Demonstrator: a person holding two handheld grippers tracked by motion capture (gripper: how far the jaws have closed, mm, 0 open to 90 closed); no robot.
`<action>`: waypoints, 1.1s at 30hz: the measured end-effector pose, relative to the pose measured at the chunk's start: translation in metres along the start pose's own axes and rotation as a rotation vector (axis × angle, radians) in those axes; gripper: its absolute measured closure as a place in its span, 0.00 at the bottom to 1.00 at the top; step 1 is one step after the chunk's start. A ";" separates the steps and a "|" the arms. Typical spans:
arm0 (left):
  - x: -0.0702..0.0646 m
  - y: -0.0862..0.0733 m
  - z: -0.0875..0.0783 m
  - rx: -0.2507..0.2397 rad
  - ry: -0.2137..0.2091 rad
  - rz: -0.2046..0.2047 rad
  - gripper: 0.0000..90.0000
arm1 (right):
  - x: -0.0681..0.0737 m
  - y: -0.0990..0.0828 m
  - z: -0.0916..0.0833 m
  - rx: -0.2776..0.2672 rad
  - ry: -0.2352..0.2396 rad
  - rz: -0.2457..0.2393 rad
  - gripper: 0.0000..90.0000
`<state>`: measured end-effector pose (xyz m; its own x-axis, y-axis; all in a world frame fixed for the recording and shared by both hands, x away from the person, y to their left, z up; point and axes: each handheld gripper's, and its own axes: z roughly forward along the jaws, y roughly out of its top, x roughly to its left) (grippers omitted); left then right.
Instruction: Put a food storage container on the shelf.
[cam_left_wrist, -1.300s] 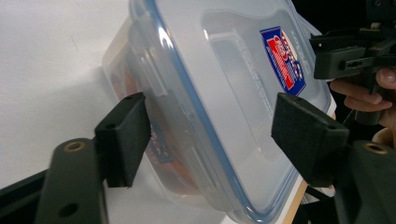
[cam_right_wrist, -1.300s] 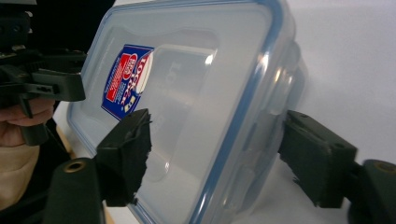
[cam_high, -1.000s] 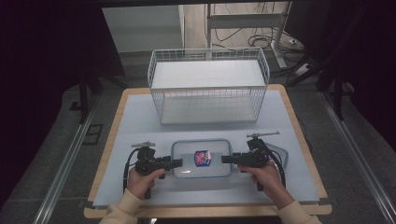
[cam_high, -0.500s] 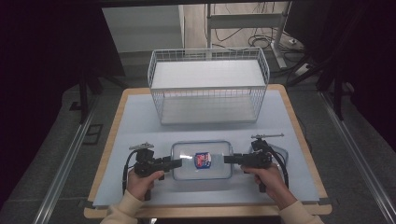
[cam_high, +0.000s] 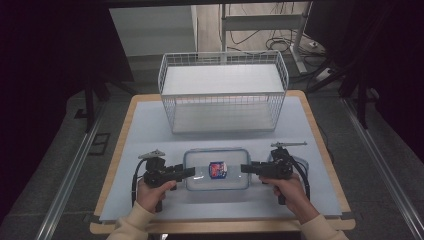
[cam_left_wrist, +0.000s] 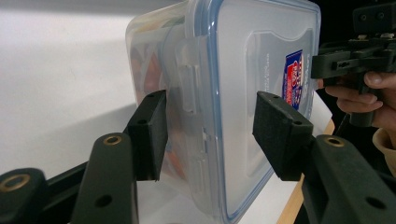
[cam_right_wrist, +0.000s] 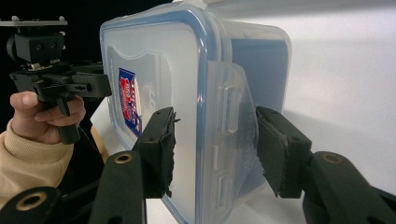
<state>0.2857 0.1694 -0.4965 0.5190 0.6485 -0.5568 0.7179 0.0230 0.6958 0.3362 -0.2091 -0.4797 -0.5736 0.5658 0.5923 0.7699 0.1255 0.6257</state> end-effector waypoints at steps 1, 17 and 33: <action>0.000 0.000 0.000 0.000 0.000 0.000 0.52 | 0.000 0.000 0.000 0.000 0.000 0.000 0.55; -0.020 0.058 -0.009 -0.070 0.008 0.090 0.52 | 0.014 0.043 -0.024 -0.090 -0.003 -0.078 0.55; -0.034 0.139 -0.019 -0.147 0.000 0.171 0.52 | 0.031 0.115 -0.048 -0.187 -0.005 -0.141 0.55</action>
<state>0.3591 0.1645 -0.3719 0.6277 0.6522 -0.4249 0.5436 0.0234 0.8390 0.3939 -0.2162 -0.3650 -0.6703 0.5576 0.4897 0.6163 0.0506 0.7859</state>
